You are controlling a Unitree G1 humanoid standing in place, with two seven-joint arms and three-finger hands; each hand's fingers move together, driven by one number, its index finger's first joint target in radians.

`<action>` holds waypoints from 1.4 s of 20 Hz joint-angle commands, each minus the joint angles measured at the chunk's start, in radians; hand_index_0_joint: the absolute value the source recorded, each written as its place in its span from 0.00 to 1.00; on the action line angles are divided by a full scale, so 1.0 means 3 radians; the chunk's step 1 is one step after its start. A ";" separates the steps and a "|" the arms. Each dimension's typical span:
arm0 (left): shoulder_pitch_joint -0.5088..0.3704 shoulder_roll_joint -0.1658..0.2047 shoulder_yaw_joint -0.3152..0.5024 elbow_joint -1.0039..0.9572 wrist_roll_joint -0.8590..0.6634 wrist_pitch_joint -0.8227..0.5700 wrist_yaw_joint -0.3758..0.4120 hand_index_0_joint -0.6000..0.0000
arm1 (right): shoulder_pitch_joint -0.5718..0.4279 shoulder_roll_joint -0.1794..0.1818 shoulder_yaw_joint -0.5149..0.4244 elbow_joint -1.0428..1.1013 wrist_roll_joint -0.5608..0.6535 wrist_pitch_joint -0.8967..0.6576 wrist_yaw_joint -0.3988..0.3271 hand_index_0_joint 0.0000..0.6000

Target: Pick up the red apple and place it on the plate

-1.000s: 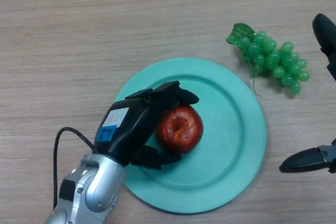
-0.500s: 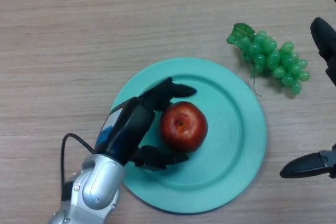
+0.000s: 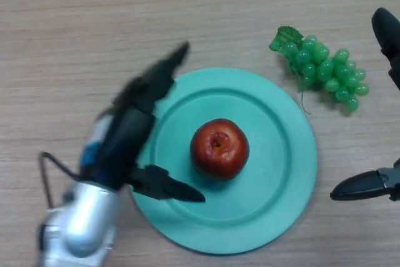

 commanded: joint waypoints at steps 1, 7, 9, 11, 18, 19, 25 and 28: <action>-0.0030 0.0087 0.0474 -0.0519 -0.0784 0.0089 -0.0125 1.00 | -0.0108 -0.0085 0.0002 -0.0120 -0.0016 -0.0303 -0.0086 0.00; -0.0080 0.0325 0.1279 -0.0750 -0.2300 0.0640 0.0064 1.00 | -0.0319 -0.0147 0.0100 -0.0008 -0.0109 -0.0371 -0.0168 0.00; -0.0052 0.0367 0.1324 -0.0699 -0.2206 0.0523 0.0064 1.00 | -0.0246 -0.0116 0.0186 0.0008 -0.0205 -0.0494 -0.0059 0.00; -0.0043 0.0378 0.1404 -0.0718 -0.2208 0.0493 0.0082 1.00 | -0.0229 -0.0096 0.0266 -0.0023 -0.0300 -0.0453 0.0007 0.00; -0.0067 0.0402 0.1370 -0.0853 -0.1820 0.0415 -0.0049 1.00 | -0.0188 -0.0081 0.0294 -0.0172 -0.0424 -0.0374 0.0119 0.00; -0.0054 0.0389 0.1370 -0.0859 -0.1786 0.0376 -0.0057 1.00 | -0.0173 -0.0078 0.0335 -0.0171 -0.0485 -0.0403 0.0156 0.00; -0.0003 0.0340 0.1393 -0.0940 -0.1769 0.0350 0.0027 1.00 | -0.0122 -0.0047 0.0408 -0.0205 -0.0599 -0.0438 0.0289 0.00; 0.0012 0.0342 0.1414 -0.0979 -0.1778 0.0369 0.0030 1.00 | -0.0110 -0.0037 0.0438 -0.0197 -0.0620 -0.0443 0.0336 0.00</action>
